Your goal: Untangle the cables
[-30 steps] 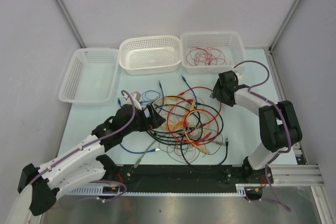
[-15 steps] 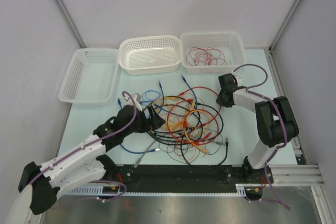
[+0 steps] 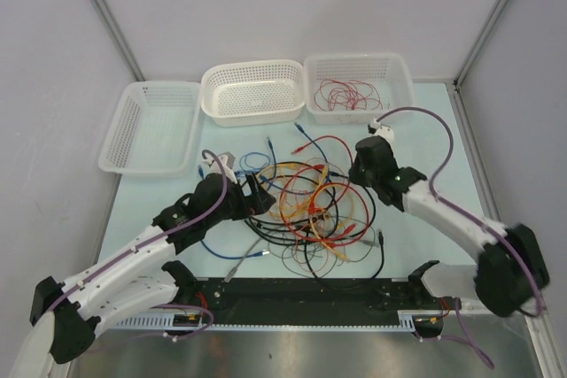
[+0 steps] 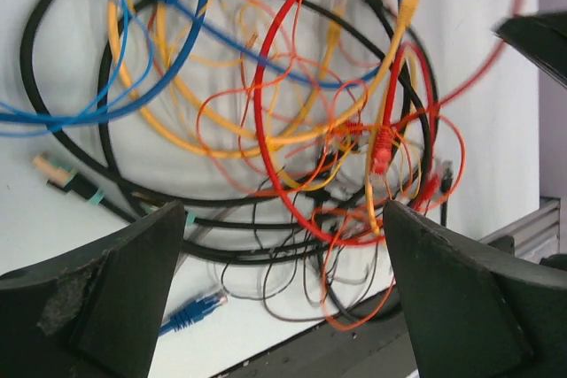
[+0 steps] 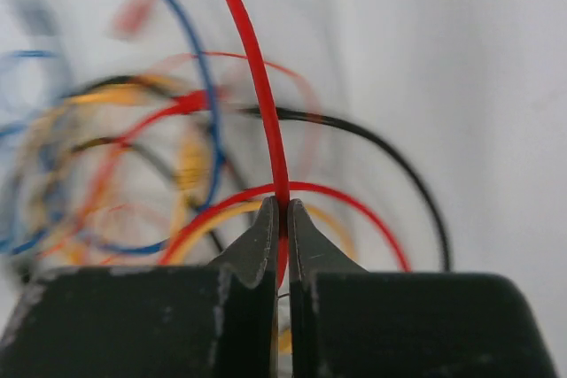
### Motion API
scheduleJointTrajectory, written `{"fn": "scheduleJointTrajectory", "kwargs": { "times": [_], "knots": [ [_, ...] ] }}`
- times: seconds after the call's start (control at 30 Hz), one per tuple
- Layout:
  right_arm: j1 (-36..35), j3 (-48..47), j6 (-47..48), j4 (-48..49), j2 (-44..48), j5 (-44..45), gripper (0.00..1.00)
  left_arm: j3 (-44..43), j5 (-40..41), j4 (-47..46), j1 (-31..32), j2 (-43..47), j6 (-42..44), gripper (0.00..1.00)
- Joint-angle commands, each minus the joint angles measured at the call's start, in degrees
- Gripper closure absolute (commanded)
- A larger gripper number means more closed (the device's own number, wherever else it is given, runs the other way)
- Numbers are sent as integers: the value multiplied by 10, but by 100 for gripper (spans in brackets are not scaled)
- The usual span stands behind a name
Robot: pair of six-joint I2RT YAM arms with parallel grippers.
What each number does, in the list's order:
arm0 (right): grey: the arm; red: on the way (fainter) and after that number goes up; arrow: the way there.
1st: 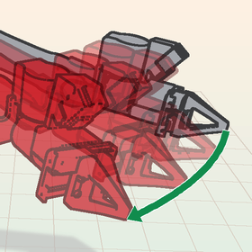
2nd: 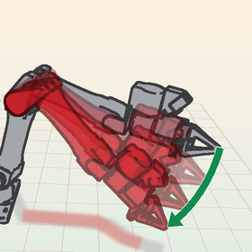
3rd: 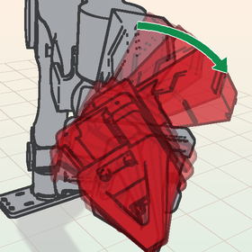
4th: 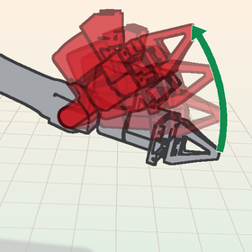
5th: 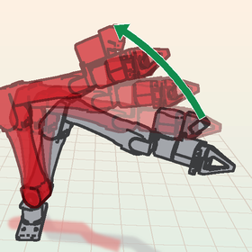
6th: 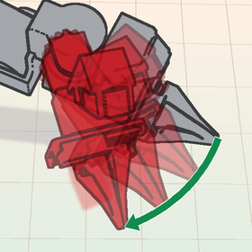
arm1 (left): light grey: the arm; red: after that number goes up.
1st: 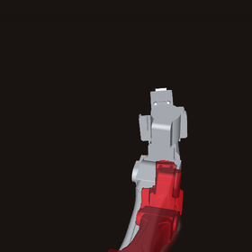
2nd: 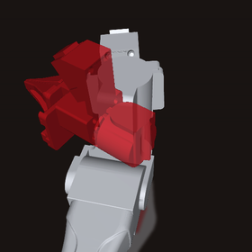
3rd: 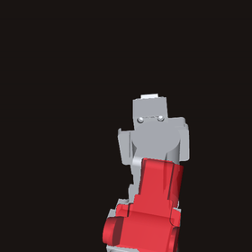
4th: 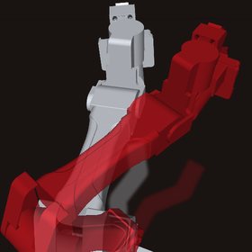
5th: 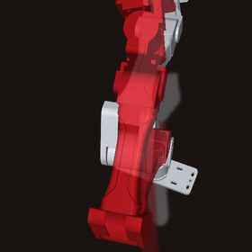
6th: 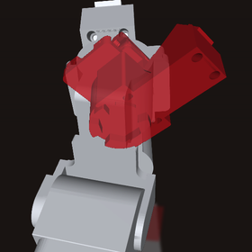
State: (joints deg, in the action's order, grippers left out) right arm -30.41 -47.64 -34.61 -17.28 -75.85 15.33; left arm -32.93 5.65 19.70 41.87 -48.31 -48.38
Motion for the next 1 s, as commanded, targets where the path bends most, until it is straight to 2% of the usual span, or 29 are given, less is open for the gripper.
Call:
{"fn": "scheduleJointTrajectory", "kwargs": {
  "times": [0.0,0.2,0.3,0.47,0.67,0.8,0.97],
  "knots": [
    [-81,-27,23,16,154,31,100,-62,53,8,1,30,45,1],
    [-183,-40,14,-44,233,79,100,-93,76,-17,0,66,71,0],
    [-231,-44,12,-61,255,109,100,-100,76,-61,1,88,81,1],
    [-280,-61,24,-56,254,145,100,-102,13,-146,1,92,95,0],
    [-310,-73,43,-32,232,140,100,-133,-93,-194,1,-3,81,1],
    [-325,-74,46,-21,224,138,100,-136,-148,-272,4,-63,56,3],
    [-333,-75,61,-19,217,127,100,-164,-188,-318,28,-138,33,4]
  ]
}}
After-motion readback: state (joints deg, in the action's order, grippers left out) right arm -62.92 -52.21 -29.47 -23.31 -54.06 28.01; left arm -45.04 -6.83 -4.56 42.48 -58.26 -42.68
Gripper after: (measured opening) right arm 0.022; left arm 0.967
